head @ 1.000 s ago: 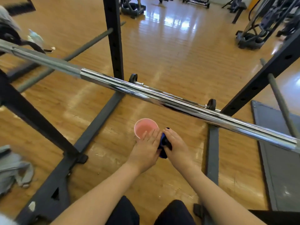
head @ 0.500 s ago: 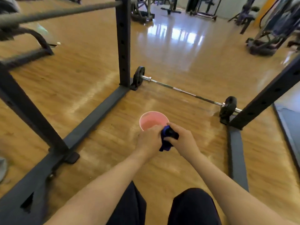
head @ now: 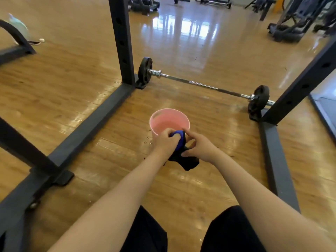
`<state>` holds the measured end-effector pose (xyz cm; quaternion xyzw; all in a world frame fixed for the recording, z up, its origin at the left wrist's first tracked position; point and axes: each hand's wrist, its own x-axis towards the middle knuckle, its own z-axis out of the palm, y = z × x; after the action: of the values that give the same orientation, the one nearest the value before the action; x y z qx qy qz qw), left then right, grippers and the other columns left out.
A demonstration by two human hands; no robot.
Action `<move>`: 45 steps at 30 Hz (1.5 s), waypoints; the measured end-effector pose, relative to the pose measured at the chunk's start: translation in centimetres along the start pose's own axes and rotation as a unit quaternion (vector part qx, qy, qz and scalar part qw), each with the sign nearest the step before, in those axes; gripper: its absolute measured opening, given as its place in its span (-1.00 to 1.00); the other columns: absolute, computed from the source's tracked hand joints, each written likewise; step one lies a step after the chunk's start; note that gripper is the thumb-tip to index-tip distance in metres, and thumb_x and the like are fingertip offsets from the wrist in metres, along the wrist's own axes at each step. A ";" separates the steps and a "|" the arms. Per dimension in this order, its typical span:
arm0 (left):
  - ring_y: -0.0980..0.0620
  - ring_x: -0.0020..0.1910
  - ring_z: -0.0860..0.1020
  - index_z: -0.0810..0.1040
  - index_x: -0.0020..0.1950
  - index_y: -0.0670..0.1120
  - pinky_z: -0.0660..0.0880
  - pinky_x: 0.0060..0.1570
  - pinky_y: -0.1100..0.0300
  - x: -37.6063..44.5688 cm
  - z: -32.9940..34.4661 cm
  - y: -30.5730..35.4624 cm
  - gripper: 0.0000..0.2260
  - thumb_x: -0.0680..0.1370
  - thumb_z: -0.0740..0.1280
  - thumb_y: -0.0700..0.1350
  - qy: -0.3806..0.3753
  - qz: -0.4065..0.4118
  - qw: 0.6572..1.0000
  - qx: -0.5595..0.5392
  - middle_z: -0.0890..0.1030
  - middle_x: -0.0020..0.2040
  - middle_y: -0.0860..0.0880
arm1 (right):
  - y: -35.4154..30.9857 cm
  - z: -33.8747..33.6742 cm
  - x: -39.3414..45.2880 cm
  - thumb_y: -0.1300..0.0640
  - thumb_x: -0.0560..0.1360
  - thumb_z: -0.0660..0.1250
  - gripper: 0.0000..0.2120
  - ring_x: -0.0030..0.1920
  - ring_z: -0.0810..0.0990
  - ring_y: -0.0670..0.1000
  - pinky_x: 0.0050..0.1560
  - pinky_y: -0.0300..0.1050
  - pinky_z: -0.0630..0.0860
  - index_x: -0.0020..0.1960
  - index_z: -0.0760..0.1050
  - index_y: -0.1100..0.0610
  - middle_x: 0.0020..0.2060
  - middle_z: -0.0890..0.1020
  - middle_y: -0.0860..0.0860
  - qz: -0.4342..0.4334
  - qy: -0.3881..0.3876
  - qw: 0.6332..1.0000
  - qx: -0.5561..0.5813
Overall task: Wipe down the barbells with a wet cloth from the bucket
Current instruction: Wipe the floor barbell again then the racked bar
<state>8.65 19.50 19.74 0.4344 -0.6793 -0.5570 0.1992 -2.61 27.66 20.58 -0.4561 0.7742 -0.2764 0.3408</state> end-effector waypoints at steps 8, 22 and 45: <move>0.11 -0.25 0.44 0.35 -0.17 0.01 0.32 -0.31 0.27 0.3 0.2 -0.5 -0.71 0.38 0.49 -0.06 -0.113 0.143 0.964 0.192 0.44 -0.23 0.11 | 2.2 -2.3 1.0 0.34 0.41 0.40 -0.90 -0.18 0.57 -0.11 -0.04 -0.19 0.48 -0.18 0.57 0.17 -0.24 0.64 -0.02 -0.009 0.029 0.997 0.077; 0.04 -0.16 0.56 0.59 -0.11 -0.02 0.46 -0.15 0.23 0.9 -0.3 -4.8 -0.83 0.50 0.31 -0.29 0.055 0.155 0.983 0.086 0.61 -0.23 0.10 | 4.1 -4.1 1.1 0.22 0.51 0.30 -0.92 -0.13 0.47 0.02 -0.17 -0.14 0.33 -0.16 0.52 0.12 -0.21 0.50 -0.03 -0.040 0.109 0.987 -0.115; 0.10 -0.25 0.49 0.47 -0.12 -0.08 0.41 -0.27 0.24 0.2 -0.3 -3.9 -0.81 0.43 0.47 -0.09 0.048 0.108 0.991 0.064 0.54 -0.28 0.07 | 3.5 -3.8 -0.3 0.10 0.52 0.34 -0.74 -0.37 0.40 -0.05 -0.40 -0.17 0.25 -0.33 0.48 0.12 -0.41 0.50 0.01 0.019 0.227 0.973 -0.041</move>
<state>10.27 19.17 16.15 0.3966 -0.7460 -0.4659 0.2628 -7.28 29.93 20.45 -0.3805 0.8506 -0.3339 0.1424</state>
